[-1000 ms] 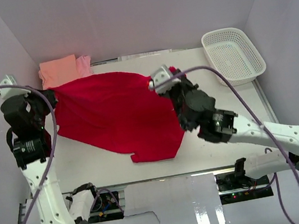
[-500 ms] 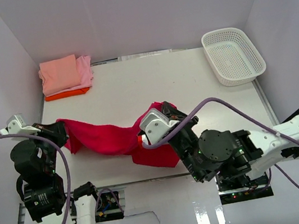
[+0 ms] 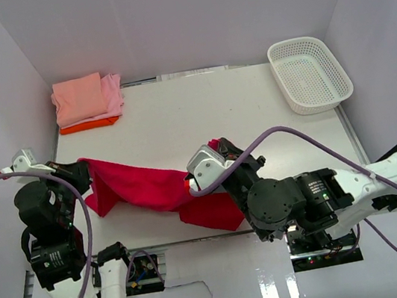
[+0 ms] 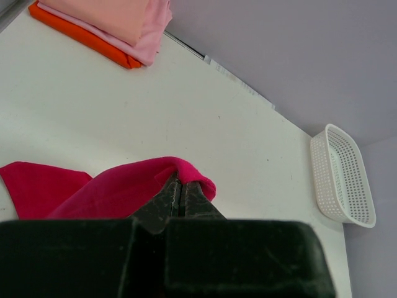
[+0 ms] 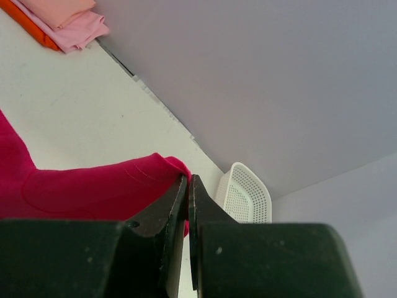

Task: Fold and stack the t-shirts
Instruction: Flatten out the tshirt

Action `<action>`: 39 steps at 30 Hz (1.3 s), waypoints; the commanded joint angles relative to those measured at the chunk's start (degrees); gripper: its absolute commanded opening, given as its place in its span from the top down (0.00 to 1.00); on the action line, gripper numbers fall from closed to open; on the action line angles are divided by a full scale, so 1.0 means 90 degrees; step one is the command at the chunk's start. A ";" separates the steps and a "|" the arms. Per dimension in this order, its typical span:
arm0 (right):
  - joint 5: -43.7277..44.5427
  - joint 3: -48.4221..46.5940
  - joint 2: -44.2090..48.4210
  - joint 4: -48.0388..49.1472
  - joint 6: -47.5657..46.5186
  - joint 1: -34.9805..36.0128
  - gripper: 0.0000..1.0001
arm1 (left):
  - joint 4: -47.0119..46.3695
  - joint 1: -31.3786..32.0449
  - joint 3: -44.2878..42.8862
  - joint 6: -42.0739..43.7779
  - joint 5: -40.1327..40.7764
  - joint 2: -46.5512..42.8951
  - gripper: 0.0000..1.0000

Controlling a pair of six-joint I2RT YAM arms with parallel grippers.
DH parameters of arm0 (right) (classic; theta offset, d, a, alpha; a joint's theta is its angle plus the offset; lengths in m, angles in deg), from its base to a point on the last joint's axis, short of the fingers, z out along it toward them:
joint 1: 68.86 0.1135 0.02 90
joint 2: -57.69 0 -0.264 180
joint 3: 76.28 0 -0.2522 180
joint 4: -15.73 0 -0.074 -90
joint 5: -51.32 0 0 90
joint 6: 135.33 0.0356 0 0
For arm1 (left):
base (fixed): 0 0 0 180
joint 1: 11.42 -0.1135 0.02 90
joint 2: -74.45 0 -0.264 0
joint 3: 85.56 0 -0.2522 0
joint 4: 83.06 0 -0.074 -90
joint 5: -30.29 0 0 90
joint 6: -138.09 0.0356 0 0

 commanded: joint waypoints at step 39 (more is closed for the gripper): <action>-0.6534 -0.3823 -0.1990 -0.0314 0.2483 -1.1217 0.92 | -0.2199 0.0021 -0.1985 -0.0042 -0.0692 0.4471 1.00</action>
